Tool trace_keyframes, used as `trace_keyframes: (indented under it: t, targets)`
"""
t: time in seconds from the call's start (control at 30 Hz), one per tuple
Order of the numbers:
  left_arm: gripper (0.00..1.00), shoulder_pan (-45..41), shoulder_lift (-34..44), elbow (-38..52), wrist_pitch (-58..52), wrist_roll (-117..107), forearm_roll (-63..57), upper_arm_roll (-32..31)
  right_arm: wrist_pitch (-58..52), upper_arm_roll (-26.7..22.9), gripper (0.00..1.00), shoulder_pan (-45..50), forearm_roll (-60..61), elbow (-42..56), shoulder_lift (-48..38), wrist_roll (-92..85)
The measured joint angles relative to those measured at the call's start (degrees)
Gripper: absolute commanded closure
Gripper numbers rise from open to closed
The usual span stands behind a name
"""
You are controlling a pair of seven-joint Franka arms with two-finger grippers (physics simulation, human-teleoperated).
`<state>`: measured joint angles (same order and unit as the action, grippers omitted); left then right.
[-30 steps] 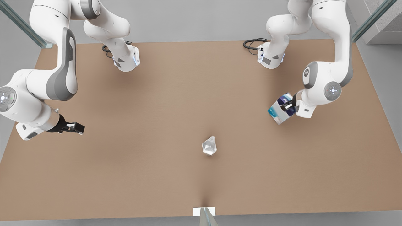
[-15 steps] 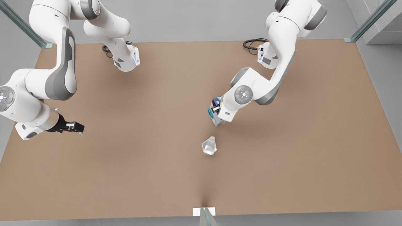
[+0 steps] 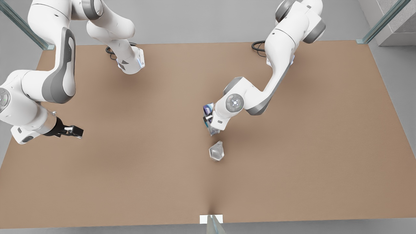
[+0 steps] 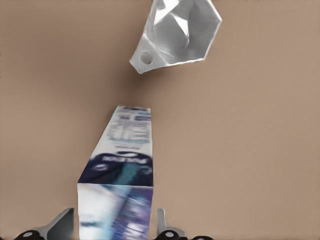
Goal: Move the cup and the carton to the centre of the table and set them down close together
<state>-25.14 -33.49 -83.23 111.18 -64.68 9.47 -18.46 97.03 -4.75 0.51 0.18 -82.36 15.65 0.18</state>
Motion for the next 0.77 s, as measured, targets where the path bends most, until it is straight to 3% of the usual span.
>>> trace_keyframes:
  t: [0.17,0.23,0.27,0.37,0.4,0.43,0.47,0.5,0.77]
  targets:
    - [0.00,0.11,0.32,3.93,-1.65,-0.38,-0.01,0.28,0.00,0.00,0.00,0.02,-0.04,0.01,0.00,-0.01]
    - [0.00,0.19,0.61,10.29,-9.89,-0.12,-0.67,1.56,0.00,0.00,0.00,0.02,-0.08,0.01,-0.08,-0.01]
    - [0.00,1.00,0.61,10.71,-10.25,6.01,-1.87,5.48,0.00,0.00,0.00,0.02,0.00,0.01,-0.09,-0.01]
    - [0.00,1.57,3.01,10.72,-16.00,54.33,-3.77,29.70,0.00,0.00,0.00,0.01,0.00,0.01,-0.22,0.27]
    - [0.00,1.55,5.73,10.73,-16.33,58.80,-4.10,32.18,0.08,0.00,0.00,0.02,0.00,0.01,-0.18,0.09]
    - [0.00,5.50,10.57,9.80,-16.98,58.91,-4.53,29.69,0.09,0.00,0.00,-0.08,0.00,0.01,-0.18,0.08]
    - [0.00,13.15,14.12,9.60,-20.42,58.88,-5.94,21.02,0.09,0.00,0.00,-0.08,-0.07,0.01,-0.09,0.00]
    - [0.00,15.32,16.57,9.33,-20.72,59.00,-7.80,17.98,0.09,0.00,0.00,-0.05,-0.09,0.01,0.00,0.04]
    - [0.00,17.20,20.30,4.83,-19.86,59.34,-15.35,17.59,0.09,0.00,0.00,-0.06,0.00,0.01,0.00,0.63]
